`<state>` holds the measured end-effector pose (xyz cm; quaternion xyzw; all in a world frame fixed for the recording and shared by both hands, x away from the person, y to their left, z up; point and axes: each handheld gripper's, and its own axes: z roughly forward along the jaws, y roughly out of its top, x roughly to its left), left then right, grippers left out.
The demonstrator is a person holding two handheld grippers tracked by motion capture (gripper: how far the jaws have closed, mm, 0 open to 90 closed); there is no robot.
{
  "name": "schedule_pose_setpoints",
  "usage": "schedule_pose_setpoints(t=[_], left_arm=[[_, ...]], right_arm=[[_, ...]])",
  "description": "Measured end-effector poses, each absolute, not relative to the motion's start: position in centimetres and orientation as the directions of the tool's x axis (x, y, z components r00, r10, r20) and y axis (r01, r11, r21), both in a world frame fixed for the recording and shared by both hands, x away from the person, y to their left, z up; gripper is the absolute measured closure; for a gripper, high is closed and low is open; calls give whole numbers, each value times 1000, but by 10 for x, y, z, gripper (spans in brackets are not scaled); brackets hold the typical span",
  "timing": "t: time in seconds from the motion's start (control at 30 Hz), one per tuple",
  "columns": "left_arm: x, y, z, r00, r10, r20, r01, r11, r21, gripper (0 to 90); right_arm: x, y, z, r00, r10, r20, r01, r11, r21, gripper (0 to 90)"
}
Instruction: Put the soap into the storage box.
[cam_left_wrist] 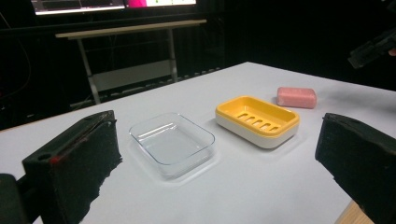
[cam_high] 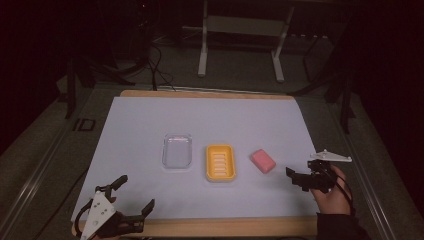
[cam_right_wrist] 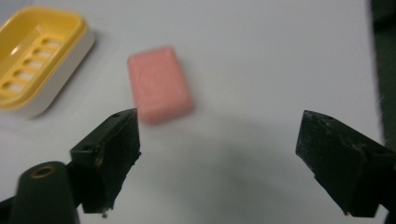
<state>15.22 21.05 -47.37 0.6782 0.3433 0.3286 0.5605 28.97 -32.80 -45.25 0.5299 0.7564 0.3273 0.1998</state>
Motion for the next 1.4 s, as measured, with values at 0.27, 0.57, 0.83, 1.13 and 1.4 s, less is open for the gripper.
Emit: schedule_pose_setpoints(t=[0.27,0.57,0.83,1.13,1.4], left_arm=[[153,211,-474,542,838,61,99,-135,986,2],[153,210,-474,544,837,64,98,-139,986,2],[153,210,-474,546,835,67,99,-143,985,2],[153,210,-474,548,834,65,100,-143,985,2],[153,210,-474,550,833,63,101,-141,985,2]], right_arm=[[293,-332,-458,-400,913,75,781,296,550,130],[295,-332,-466,-490,863,122,834,423,353,129],[298,-328,-468,-522,842,137,844,487,225,137],[306,-318,-469,-565,814,136,825,558,92,142],[314,-313,-469,-617,776,131,782,624,-13,142]])
